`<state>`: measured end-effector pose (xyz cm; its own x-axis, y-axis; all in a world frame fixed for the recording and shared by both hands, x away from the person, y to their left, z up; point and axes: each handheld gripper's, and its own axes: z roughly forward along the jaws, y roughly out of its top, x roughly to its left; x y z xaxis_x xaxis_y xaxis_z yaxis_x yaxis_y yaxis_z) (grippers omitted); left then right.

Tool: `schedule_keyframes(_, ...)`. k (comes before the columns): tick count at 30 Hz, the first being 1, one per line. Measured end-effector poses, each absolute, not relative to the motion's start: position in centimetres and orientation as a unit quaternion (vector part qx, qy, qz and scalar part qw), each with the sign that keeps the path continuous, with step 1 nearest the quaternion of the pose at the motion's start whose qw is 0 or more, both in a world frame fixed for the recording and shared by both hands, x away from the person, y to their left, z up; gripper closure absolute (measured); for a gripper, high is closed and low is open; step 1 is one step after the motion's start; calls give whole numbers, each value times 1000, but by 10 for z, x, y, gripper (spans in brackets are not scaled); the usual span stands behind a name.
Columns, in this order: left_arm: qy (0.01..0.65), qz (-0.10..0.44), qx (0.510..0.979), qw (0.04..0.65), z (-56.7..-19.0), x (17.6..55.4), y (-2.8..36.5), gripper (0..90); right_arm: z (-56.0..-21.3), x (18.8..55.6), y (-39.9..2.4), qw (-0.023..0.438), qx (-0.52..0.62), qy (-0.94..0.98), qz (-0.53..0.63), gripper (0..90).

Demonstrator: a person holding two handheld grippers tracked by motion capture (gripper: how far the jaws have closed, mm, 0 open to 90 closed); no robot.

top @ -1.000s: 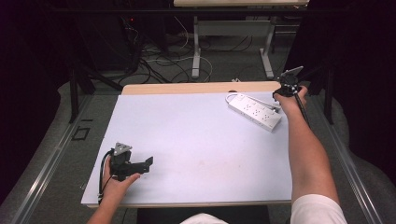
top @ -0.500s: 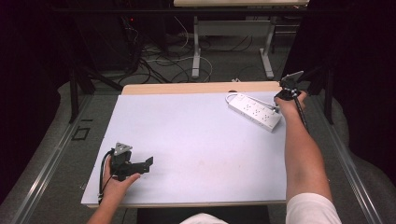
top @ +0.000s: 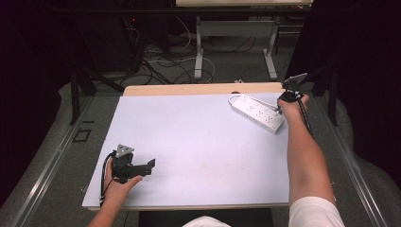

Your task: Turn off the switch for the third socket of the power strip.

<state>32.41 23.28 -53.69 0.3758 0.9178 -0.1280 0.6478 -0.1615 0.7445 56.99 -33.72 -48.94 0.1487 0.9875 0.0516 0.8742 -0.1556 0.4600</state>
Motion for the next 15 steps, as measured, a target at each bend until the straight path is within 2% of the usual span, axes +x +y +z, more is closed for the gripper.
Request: schedule_keyframes(15,527,182,742,372,-537,324,232,14,-496,570,-327,142,731,648,161,821)
